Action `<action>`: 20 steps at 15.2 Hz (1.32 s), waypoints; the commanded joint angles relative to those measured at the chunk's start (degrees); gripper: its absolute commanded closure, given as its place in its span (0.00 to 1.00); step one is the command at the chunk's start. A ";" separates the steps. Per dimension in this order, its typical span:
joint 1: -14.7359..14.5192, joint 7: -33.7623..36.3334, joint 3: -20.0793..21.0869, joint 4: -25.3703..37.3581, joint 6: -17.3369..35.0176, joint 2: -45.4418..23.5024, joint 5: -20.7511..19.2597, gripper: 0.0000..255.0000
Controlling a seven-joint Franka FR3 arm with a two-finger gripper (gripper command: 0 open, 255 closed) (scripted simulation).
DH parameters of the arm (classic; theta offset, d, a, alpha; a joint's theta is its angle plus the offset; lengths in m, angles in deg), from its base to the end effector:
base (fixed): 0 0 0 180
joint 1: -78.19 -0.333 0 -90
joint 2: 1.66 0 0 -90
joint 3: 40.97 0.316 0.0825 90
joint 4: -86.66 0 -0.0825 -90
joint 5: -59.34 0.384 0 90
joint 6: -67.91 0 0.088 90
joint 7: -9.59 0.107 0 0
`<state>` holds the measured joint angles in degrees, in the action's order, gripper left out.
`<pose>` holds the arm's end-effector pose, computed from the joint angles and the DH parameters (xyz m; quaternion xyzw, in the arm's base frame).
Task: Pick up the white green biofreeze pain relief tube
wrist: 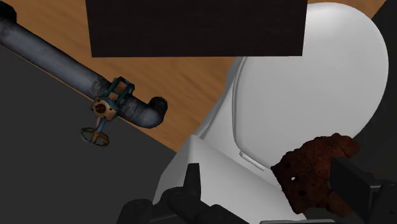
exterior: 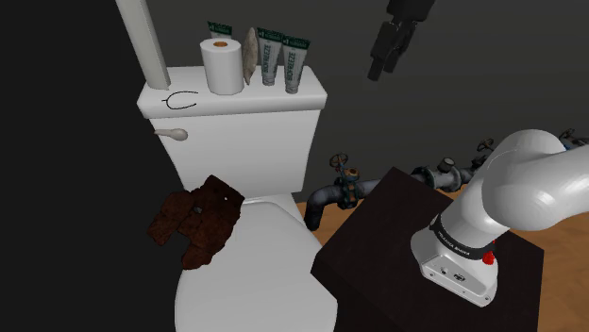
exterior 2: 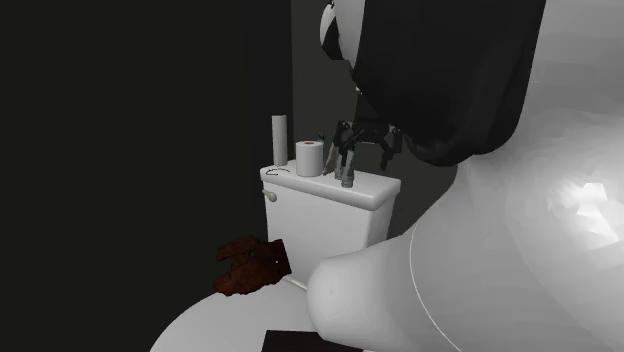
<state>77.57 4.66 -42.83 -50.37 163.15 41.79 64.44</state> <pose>0.3221 -0.0007 0.5735 -0.9978 -0.0330 -0.0170 0.0547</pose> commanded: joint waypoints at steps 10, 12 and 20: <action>-0.32 1.73 2.70 17.56 4.04 -21.00 -2.54 0.00; -0.35 2.26 3.25 22.21 4.06 -25.56 -3.37 0.00; -0.95 4.52 5.09 44.60 0.79 -44.47 -7.63 0.00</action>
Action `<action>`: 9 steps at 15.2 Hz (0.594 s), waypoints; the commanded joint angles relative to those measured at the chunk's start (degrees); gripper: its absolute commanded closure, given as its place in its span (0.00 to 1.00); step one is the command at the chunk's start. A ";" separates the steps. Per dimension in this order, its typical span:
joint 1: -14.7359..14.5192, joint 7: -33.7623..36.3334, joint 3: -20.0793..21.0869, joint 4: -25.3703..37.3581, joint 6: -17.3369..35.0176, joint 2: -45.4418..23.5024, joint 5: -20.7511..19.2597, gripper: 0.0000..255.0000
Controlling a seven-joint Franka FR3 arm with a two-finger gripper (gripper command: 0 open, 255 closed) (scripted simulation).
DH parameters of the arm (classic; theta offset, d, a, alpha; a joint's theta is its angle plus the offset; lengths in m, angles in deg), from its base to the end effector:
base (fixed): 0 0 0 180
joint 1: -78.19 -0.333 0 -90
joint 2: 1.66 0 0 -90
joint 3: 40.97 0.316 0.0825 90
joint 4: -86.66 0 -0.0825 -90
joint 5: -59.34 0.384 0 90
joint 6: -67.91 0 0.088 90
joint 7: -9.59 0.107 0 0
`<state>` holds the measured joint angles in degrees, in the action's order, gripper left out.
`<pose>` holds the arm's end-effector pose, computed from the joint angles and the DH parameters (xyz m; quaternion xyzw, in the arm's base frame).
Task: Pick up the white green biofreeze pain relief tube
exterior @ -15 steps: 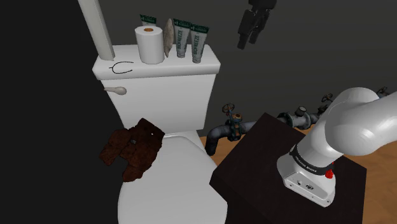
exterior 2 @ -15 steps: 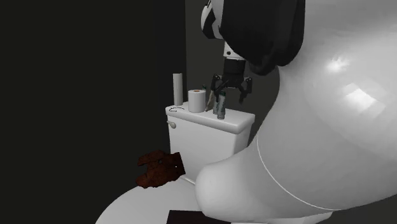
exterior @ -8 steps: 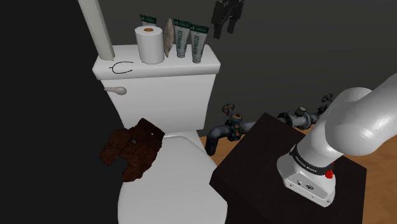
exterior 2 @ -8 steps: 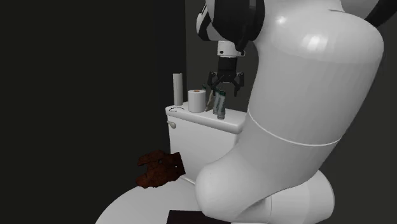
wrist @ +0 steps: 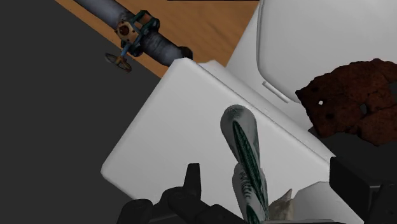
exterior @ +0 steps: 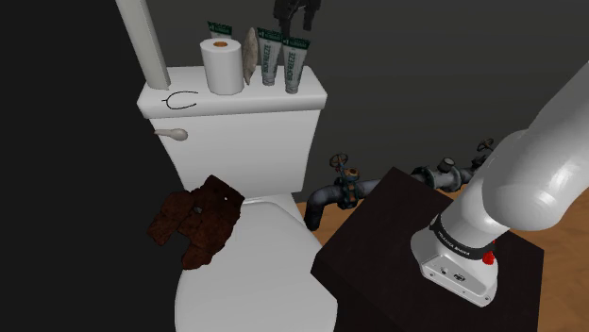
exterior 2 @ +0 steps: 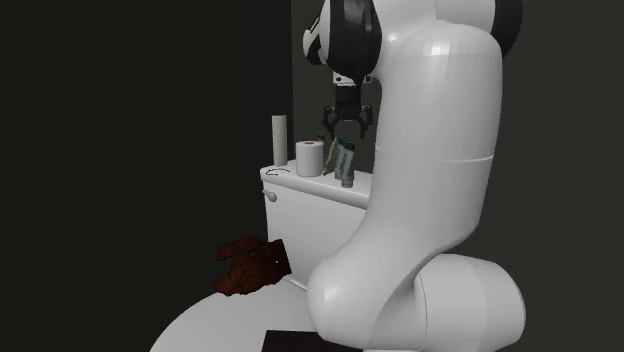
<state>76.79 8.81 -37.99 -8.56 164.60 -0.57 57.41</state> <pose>0.5567 0.0397 0.6022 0.9985 0.0466 0.0229 0.0166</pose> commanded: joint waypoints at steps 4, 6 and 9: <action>-0.64 0.94 0.53 9.74 -1.90 -7.83 -2.01 0.00; -0.61 1.02 0.52 7.74 -0.24 -7.49 -2.00 0.00; -0.58 1.13 0.50 4.92 2.20 -7.11 -1.99 0.00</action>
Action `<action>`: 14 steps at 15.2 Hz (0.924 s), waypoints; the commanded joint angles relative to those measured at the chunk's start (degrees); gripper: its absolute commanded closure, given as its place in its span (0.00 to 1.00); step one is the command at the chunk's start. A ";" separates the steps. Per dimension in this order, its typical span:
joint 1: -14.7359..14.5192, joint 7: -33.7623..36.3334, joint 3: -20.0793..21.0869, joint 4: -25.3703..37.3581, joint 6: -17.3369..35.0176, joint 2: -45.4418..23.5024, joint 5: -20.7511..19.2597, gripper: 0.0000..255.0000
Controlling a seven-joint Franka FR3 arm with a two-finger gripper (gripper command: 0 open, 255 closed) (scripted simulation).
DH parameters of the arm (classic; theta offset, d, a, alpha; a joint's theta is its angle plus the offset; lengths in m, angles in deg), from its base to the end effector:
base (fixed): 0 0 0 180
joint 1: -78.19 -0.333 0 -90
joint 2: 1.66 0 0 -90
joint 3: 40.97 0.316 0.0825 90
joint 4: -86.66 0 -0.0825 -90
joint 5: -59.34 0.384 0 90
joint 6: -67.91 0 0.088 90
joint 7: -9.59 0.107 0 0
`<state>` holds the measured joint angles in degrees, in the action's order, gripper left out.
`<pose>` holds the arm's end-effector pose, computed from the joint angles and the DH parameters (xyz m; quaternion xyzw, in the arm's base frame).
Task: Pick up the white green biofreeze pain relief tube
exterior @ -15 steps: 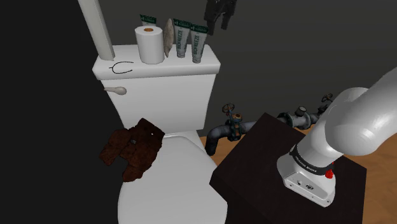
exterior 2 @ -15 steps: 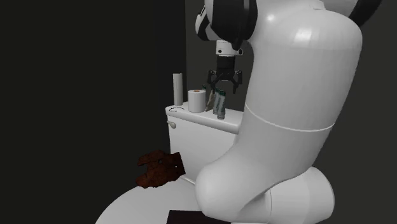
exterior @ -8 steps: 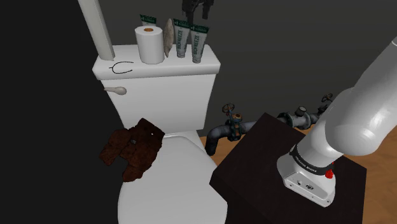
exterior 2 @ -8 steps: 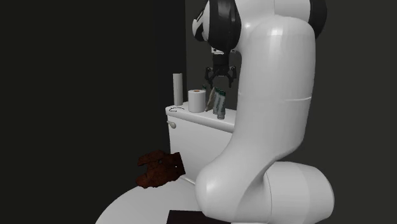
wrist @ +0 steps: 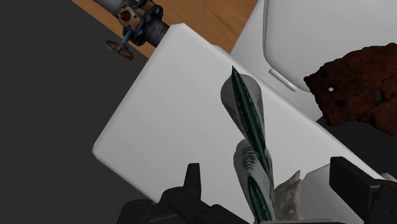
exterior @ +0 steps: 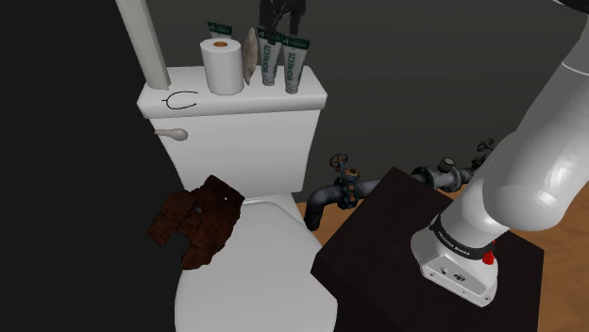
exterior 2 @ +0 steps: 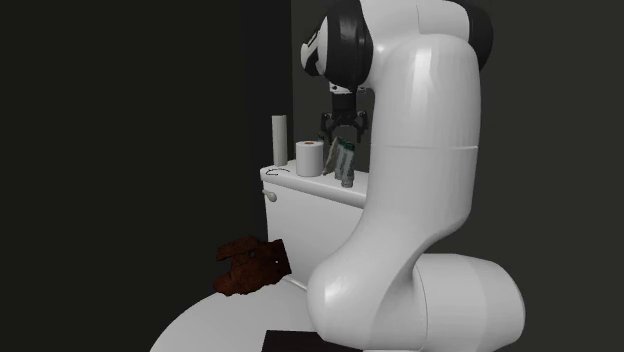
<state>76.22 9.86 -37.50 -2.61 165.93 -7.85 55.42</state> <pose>0.5969 0.0486 0.5812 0.9981 0.0488 0.0239 0.0296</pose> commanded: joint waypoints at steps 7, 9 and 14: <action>0.00 0.16 0.01 -2.37 2.12 0.26 -0.02 1.00; 0.00 0.17 0.01 -2.37 2.13 0.27 -0.02 1.00; 0.00 0.11 0.01 -1.56 1.34 0.24 0.00 1.00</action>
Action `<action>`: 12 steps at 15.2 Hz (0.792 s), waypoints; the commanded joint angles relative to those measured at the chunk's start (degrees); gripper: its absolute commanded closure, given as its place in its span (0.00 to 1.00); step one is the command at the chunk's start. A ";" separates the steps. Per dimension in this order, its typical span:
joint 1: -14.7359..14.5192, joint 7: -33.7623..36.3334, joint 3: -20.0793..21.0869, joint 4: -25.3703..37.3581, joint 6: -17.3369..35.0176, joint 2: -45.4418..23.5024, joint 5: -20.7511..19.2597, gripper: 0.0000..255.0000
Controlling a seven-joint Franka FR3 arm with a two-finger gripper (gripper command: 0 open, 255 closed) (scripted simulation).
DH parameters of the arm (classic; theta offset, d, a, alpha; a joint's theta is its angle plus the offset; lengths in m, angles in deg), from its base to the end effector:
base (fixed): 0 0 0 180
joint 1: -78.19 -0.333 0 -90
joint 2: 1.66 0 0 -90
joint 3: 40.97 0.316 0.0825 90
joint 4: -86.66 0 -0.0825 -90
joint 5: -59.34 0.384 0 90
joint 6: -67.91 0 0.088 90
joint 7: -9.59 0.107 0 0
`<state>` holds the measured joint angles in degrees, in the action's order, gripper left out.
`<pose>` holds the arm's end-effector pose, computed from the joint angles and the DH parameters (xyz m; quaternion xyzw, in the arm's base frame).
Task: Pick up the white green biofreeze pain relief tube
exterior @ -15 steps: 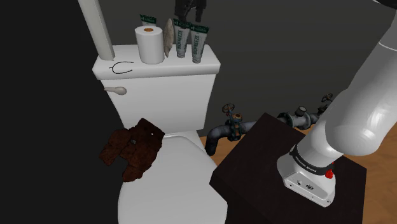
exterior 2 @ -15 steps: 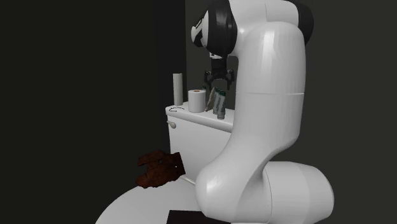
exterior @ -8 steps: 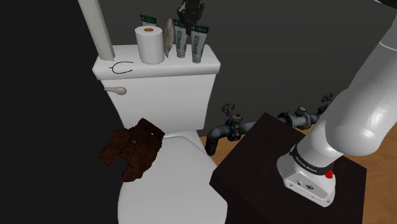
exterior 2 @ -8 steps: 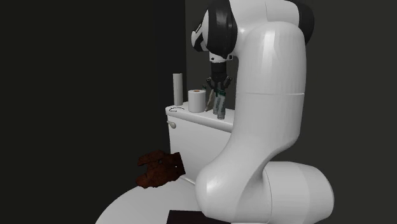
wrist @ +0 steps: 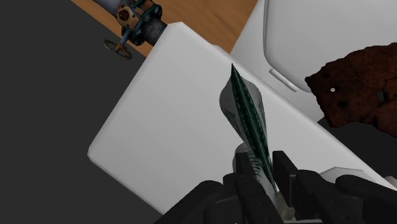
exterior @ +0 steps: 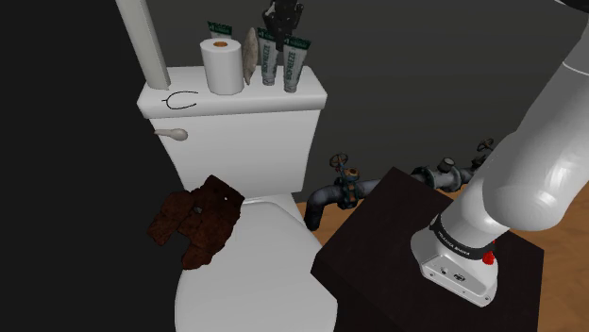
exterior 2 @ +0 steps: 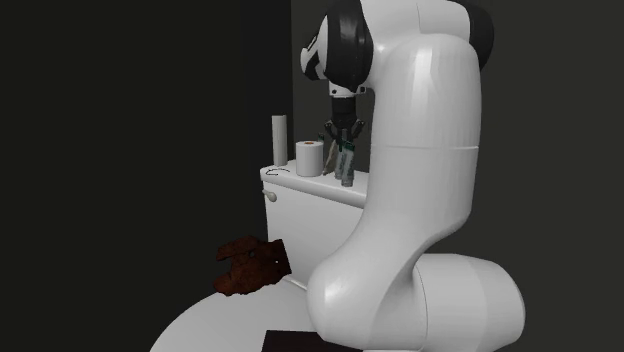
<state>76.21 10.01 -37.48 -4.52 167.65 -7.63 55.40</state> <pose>0.5970 0.0492 0.5701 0.9981 0.0488 0.0242 0.0296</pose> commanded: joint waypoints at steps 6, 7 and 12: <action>-0.06 -0.28 0.03 6.15 -5.31 -0.85 -0.01 1.00; -0.07 -0.32 0.04 7.20 -6.15 -1.06 -0.02 1.00; -0.17 -0.51 0.07 12.89 -10.53 -2.37 -0.11 1.00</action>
<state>76.04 9.58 -37.41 7.03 158.23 -9.78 55.31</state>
